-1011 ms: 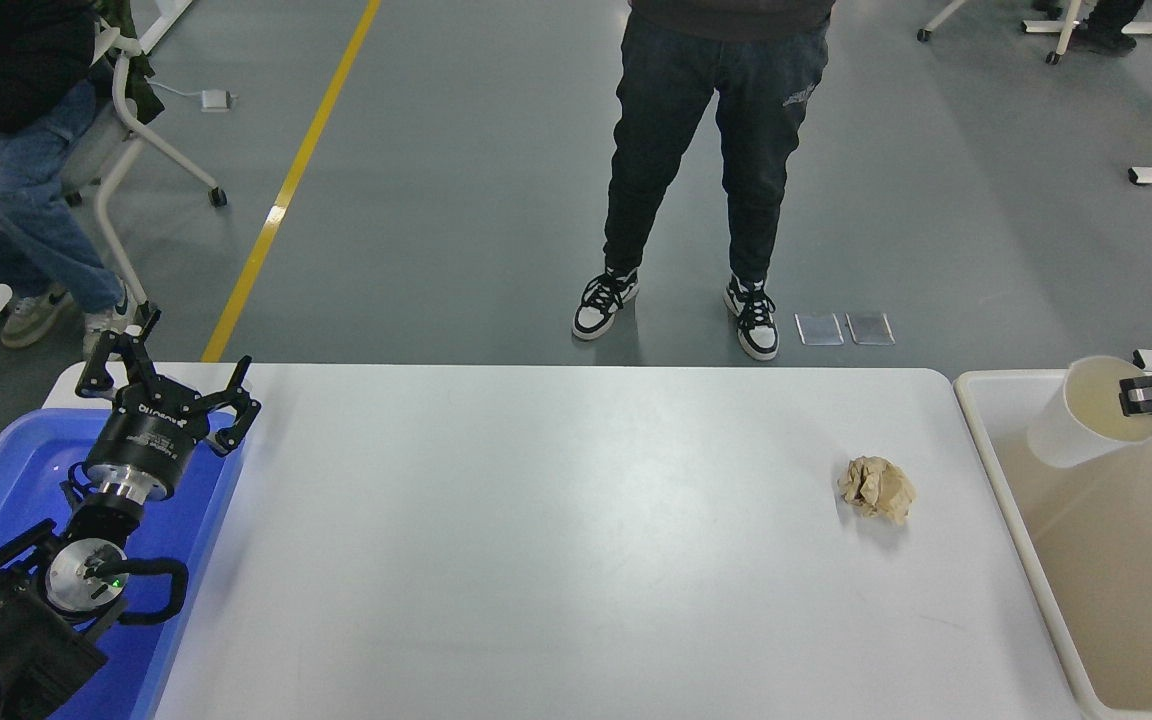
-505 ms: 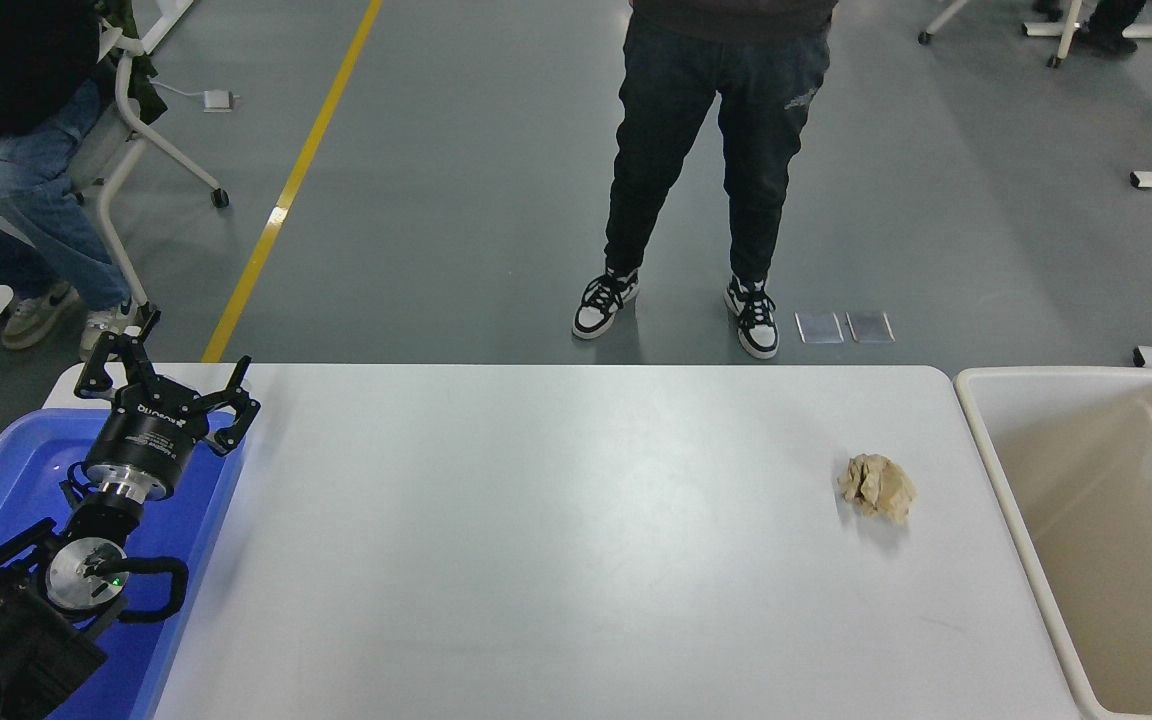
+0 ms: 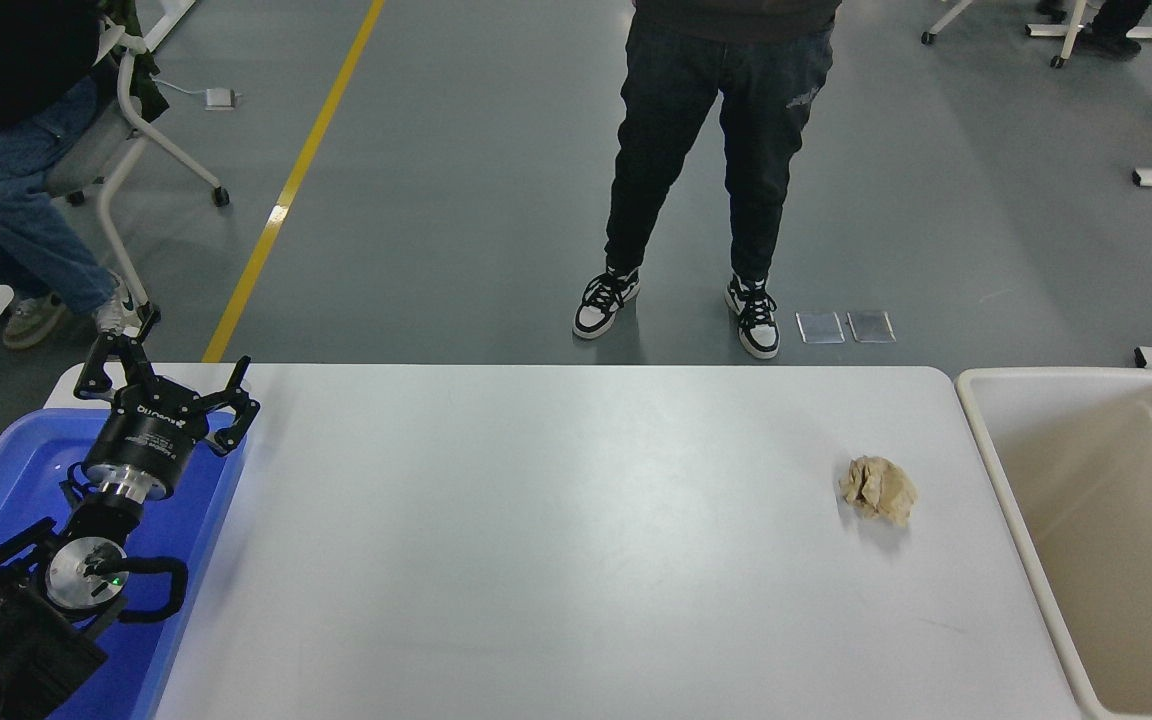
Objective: Clean the table surface
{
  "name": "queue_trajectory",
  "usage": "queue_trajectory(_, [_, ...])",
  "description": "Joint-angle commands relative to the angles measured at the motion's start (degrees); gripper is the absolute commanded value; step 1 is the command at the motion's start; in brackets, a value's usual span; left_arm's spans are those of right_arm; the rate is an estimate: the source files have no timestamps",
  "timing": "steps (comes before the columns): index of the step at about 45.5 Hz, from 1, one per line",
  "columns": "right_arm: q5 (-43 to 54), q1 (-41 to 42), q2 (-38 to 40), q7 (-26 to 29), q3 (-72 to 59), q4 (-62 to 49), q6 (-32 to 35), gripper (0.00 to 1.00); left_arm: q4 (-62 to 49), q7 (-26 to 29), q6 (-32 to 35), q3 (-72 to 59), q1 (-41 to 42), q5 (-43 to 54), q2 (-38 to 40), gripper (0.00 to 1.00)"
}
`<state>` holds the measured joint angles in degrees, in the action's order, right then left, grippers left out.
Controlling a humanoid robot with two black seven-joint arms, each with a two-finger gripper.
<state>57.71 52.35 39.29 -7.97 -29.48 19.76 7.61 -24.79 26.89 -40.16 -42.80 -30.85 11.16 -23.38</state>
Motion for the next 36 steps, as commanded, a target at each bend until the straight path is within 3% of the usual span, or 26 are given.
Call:
queue_trajectory(1, [-3.3,-7.44,-10.8,-1.0,0.39,-17.37,-0.49,0.0,0.0,0.01,0.0,0.0,0.0,0.0,0.0,1.0])
queue_trajectory(8, [-4.0,-9.37,-14.24,-0.73,0.21,-22.04,-0.49,0.0,0.0,0.01,0.0,0.0,0.0,0.0,0.0,1.0])
queue_trajectory(36, [-4.09,-10.6,-14.5,-0.12,0.12,-23.01,-2.43,0.0,0.0,0.01,0.0,0.0,0.0,0.0,0.0,1.0])
